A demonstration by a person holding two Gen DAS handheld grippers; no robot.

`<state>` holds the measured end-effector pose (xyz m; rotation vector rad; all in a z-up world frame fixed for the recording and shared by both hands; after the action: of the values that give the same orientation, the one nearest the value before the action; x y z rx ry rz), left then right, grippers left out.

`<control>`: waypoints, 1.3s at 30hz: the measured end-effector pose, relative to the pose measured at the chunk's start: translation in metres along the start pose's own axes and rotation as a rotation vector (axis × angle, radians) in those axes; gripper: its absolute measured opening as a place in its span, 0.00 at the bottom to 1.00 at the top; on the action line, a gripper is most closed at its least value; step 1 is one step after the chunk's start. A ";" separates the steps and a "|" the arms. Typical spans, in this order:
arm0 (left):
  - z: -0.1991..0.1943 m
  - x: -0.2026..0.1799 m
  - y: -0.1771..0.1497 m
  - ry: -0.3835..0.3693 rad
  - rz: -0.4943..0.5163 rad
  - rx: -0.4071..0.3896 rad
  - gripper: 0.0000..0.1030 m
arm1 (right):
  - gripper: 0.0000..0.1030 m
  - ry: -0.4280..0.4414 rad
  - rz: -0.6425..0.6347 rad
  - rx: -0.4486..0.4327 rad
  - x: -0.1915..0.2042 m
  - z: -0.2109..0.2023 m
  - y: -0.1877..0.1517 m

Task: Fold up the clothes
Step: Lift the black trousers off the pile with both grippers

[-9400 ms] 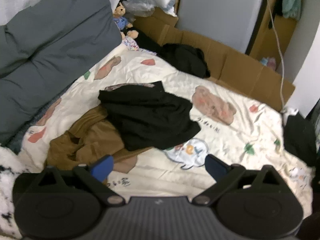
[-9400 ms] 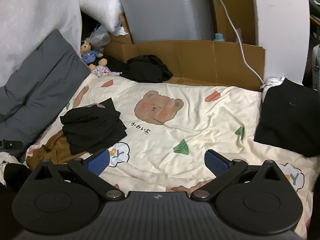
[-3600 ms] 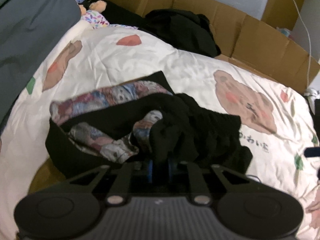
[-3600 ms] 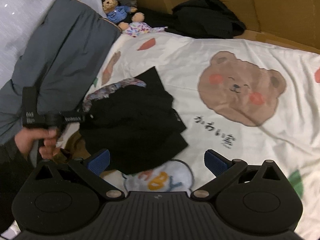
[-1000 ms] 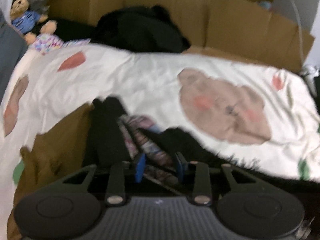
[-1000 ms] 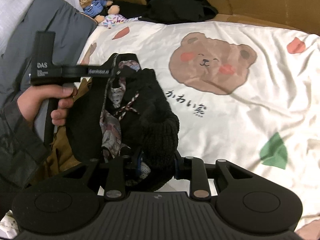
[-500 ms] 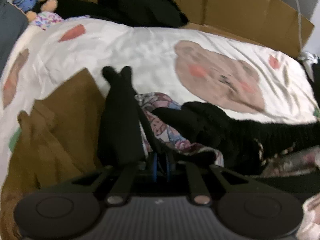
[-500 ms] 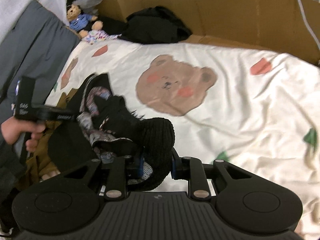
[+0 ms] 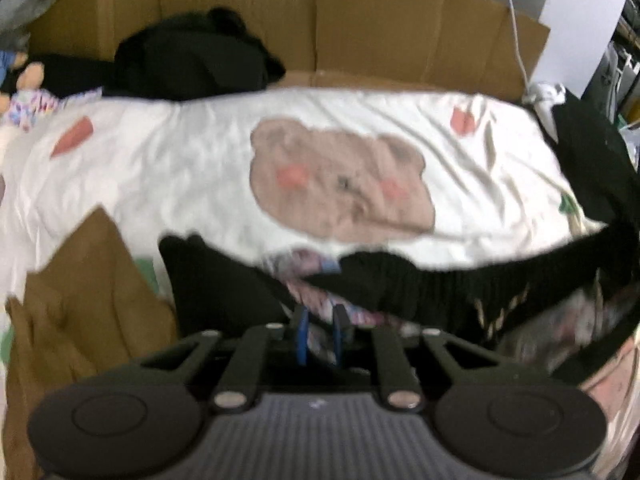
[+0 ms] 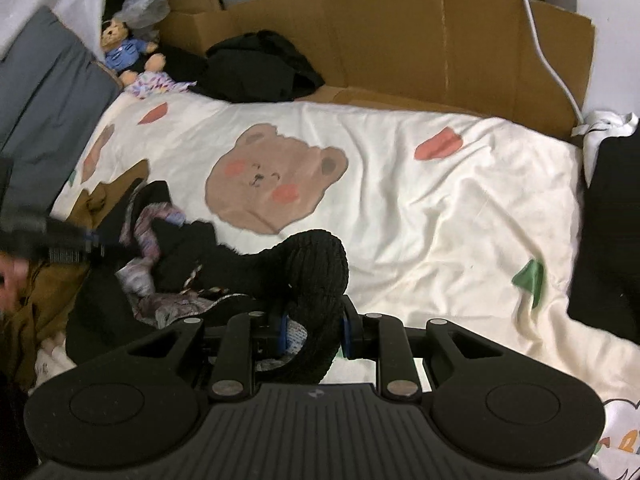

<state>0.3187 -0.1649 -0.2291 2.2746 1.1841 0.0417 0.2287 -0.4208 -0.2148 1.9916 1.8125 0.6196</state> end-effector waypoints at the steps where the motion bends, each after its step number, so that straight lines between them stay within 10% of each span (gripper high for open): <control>1: 0.002 0.002 0.005 0.012 0.011 -0.002 0.18 | 0.25 0.002 0.004 0.005 0.000 0.001 -0.001; 8: 0.045 0.017 0.032 0.039 0.075 0.054 0.47 | 0.25 0.012 0.028 0.039 -0.003 0.008 -0.011; 14: 0.080 0.036 0.016 0.028 0.050 0.157 0.52 | 0.26 0.021 0.049 0.068 -0.005 0.014 -0.018; 33: 0.087 0.035 -0.028 -0.089 0.007 0.320 0.51 | 0.29 0.061 0.101 0.164 -0.013 0.029 -0.046; 39: 0.073 0.031 -0.030 -0.072 0.045 0.261 0.19 | 0.30 0.073 0.079 0.197 -0.013 0.032 -0.058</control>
<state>0.3357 -0.1629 -0.3119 2.5051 1.1573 -0.1865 0.1972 -0.4275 -0.2745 2.2047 1.9103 0.5633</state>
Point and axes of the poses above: each gripper's, at about its wrist camera, not at the fingertips, and z roughly the way its jaws point, x to its left, y to its top, the point moved 8 cm from there along z, roughly the way its jaws point, and after that the axes turned 14 degrees about -y, right-handed, at the moved point
